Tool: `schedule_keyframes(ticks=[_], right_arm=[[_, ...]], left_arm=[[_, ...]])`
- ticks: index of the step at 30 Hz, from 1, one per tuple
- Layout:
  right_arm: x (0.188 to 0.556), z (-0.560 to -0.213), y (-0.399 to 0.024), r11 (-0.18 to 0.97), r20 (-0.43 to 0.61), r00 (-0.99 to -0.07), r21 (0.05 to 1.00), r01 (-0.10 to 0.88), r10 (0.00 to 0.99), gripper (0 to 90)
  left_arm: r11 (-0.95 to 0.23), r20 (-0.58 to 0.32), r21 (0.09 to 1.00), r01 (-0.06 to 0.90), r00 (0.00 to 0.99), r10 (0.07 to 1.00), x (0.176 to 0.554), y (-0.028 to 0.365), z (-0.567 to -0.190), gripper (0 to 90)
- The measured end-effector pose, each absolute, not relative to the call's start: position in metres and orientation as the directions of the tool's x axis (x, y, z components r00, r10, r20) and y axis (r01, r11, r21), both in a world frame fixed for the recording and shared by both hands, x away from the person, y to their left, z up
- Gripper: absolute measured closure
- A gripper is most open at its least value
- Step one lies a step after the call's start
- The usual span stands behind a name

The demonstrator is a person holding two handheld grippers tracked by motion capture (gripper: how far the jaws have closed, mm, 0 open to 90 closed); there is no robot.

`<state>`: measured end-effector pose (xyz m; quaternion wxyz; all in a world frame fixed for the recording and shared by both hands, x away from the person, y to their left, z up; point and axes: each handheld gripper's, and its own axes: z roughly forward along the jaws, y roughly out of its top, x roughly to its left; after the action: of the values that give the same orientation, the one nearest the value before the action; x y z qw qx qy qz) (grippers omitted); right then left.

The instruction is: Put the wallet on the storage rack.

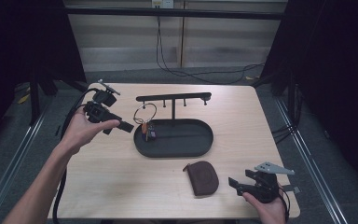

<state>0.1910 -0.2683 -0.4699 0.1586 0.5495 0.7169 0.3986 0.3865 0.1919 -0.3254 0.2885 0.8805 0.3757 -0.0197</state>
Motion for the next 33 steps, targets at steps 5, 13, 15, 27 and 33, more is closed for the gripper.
schedule_keyframes(ticks=[5, 13, 15, 27, 33], right_arm=[[0.191, -0.47, -0.269, 0.08, 0.211, -0.346, 0.743, 0.664, 0.914, 20.6], [0.192, -0.47, -0.268, 0.081, 0.212, -0.347, 0.742, 0.665, 0.914, 20.6], [0.192, -0.47, -0.269, 0.079, 0.212, -0.345, 0.742, 0.666, 0.914, 20.5], [0.191, -0.47, -0.269, 0.074, 0.214, -0.34, 0.742, 0.666, 0.916, 20.5], [0.191, -0.47, -0.27, 0.065, 0.222, -0.335, 0.741, 0.668, 0.916, 21.2]], left_arm=[[-0.531, -0.245, 0.531, 0.66, 0.72, 0.649, 0.377, 0.2, -0.337, 28.1], [-0.485, -0.296, 0.574, 0.66, 0.719, 0.629, 0.36, 0.216, -0.354, 17.4], [-0.468, -0.305, 0.59, 0.658, 0.718, 0.625, 0.354, 0.218, -0.358, 17.1], [-0.442, -0.299, 0.634, 0.635, 0.728, 0.618, 0.32, 0.233, -0.391, 16.6], [-0.397, -0.319, 0.664, 0.634, 0.72, 0.616, 0.304, 0.247, -0.409, 16.6]])
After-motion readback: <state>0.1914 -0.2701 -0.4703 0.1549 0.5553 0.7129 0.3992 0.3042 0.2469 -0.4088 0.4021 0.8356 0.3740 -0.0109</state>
